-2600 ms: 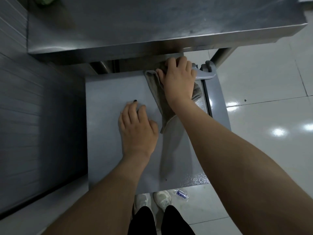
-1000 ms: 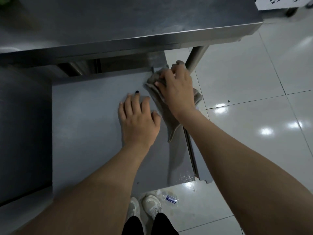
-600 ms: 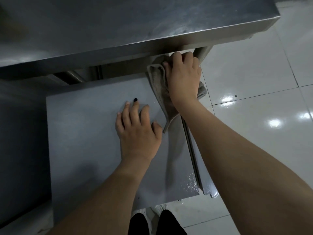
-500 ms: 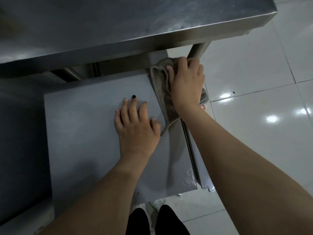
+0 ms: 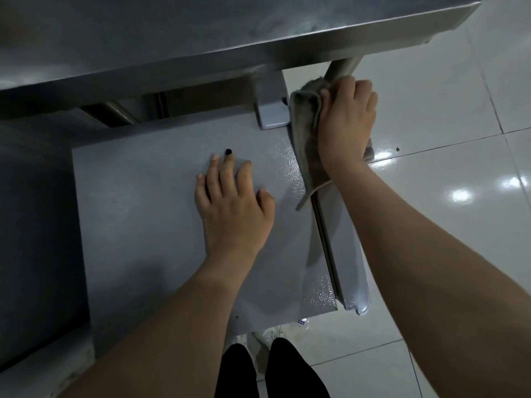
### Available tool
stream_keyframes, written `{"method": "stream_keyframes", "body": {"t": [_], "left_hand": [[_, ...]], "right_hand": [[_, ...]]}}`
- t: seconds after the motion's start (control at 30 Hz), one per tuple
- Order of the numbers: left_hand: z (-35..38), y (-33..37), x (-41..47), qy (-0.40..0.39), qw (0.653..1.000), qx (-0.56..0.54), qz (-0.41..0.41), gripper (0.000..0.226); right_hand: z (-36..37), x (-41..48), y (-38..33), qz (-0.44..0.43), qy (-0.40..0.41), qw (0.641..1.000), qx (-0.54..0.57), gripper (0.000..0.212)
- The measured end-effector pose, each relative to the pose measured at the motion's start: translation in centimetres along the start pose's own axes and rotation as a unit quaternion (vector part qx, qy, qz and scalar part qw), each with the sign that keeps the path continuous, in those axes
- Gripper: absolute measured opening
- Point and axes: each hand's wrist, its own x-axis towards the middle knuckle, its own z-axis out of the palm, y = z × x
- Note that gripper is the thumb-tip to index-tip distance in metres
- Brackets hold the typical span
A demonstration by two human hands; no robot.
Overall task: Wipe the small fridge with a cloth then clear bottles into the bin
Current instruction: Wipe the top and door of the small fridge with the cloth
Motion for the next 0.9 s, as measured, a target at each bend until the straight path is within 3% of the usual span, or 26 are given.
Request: {"method": "stream_keyframes", "body": {"t": [0.17, 0.7, 0.9], "left_hand": [[0.3, 0.0, 0.1, 0.021, 1.000, 0.000, -0.002, 0.046], [-0.1, 0.1, -0.1, 0.014, 1.000, -0.025, 0.000, 0.049], [0.2, 0.0, 0.0, 0.029, 0.999, -0.015, 0.007, 0.046]], "right_hand": [[0.3, 1.4, 0.5, 0.055, -0.048, 0.997, -0.019, 0.037], [-3.8, -12.1, 3.3, -0.032, -0.012, 0.999, -0.038, 0.030], [-2.8, -9.5, 1.9, -0.033, -0.029, 0.998, -0.055, 0.031]]}}
